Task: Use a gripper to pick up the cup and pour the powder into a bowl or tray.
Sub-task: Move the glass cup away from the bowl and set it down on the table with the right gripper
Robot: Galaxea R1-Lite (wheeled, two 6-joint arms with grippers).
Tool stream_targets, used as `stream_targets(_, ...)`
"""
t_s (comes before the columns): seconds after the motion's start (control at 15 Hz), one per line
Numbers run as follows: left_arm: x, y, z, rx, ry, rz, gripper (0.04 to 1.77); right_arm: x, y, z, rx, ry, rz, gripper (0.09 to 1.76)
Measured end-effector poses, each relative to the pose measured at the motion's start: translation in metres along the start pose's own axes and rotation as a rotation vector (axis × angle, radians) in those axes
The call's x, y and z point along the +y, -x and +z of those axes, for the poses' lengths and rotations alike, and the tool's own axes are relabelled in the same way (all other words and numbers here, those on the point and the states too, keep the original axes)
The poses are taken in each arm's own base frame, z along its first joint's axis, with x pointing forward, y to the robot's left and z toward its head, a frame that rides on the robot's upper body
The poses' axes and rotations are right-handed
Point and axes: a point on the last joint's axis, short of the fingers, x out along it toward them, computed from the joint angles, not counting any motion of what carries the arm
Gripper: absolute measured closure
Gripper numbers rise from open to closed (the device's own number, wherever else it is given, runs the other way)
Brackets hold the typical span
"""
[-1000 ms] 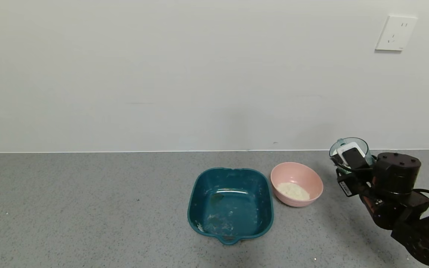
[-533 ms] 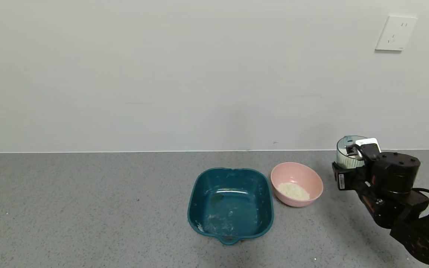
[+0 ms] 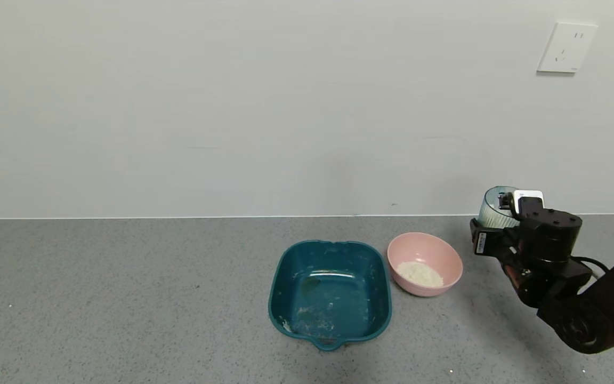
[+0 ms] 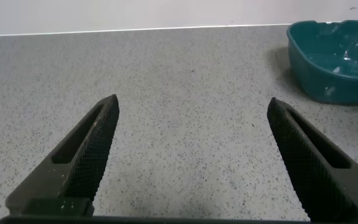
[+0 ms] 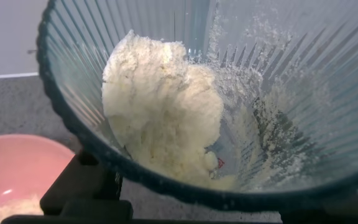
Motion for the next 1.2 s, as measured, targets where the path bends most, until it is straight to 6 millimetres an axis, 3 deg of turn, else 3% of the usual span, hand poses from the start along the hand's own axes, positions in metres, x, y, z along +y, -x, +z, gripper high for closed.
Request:
stream_targets(0.6,0.000,0.000,0.000,0.000,0.000,0.000,0.09,-0.015,-0.060,-0.028,0.018,-0.028,-0.082,0.52)
stream_targets(1.2,0.000,0.000,0.000,0.000,0.000,0.000,0.09,-0.013,-0.083,-0.058,0.060,-0.025,-0.089,0.52)
